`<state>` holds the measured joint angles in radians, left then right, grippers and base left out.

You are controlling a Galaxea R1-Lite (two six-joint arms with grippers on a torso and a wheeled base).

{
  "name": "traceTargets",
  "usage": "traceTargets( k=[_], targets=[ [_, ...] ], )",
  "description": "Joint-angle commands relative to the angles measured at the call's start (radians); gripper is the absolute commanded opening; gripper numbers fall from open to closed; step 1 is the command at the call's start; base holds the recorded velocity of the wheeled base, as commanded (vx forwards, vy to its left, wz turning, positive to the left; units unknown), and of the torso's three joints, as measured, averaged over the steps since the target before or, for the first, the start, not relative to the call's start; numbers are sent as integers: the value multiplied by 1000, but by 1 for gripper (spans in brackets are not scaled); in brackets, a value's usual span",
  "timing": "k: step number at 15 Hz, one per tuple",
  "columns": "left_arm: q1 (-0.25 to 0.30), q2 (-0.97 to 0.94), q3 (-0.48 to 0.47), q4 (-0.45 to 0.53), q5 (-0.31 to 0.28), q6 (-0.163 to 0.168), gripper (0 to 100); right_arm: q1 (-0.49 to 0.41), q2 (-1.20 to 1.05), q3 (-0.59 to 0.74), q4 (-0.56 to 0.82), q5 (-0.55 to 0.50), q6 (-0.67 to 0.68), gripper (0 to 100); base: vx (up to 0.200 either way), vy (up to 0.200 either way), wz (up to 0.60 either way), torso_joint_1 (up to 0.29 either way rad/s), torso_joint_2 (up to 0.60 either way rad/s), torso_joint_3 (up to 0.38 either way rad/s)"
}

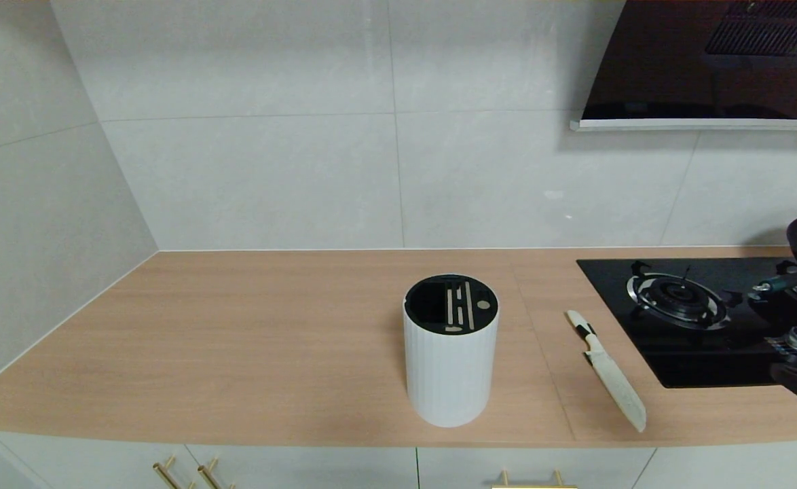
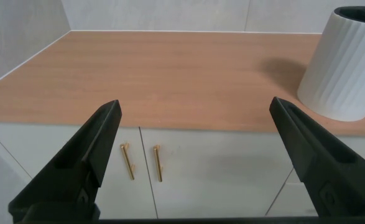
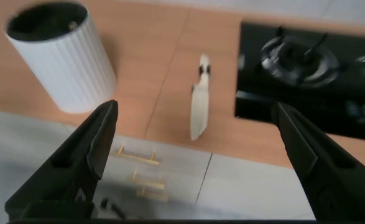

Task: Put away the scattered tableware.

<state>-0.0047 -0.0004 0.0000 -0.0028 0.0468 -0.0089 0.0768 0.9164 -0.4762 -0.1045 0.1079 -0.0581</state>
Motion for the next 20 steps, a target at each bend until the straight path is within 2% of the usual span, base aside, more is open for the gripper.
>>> traceTargets(
  k=[1, 3, 6, 7, 8, 16, 20],
  targets=[
    [0, 0, 0, 0, 1, 0, 100, 40, 366, -41, -143, 0, 1, 100, 0, 0, 0, 0, 0, 0],
    [0, 0, 0, 0, 1, 0, 100, 41, 518, -56, -254, -2, 0, 100, 0, 0, 0, 0, 0, 0],
    [0, 0, 0, 0, 1, 0, 100, 41, 756, -140, -316, -4, 0, 100, 0, 0, 0, 0, 0, 0],
    [0, 0, 0, 0, 1, 0, 100, 41, 756, -140, -316, -4, 0, 100, 0, 0, 0, 0, 0, 0],
    [0, 0, 0, 0, 1, 0, 100, 41, 868, -168, -368, -4, -2, 100, 0, 0, 0, 0, 0, 0],
    [0, 0, 0, 0, 1, 0, 100, 40, 1239, -225, -656, -16, -3, 100, 0, 0, 0, 0, 0, 0],
    [0, 0, 0, 0, 1, 0, 100, 14, 1343, -315, -666, -40, -3, 100, 0, 0, 0, 0, 0, 0]
  ],
)
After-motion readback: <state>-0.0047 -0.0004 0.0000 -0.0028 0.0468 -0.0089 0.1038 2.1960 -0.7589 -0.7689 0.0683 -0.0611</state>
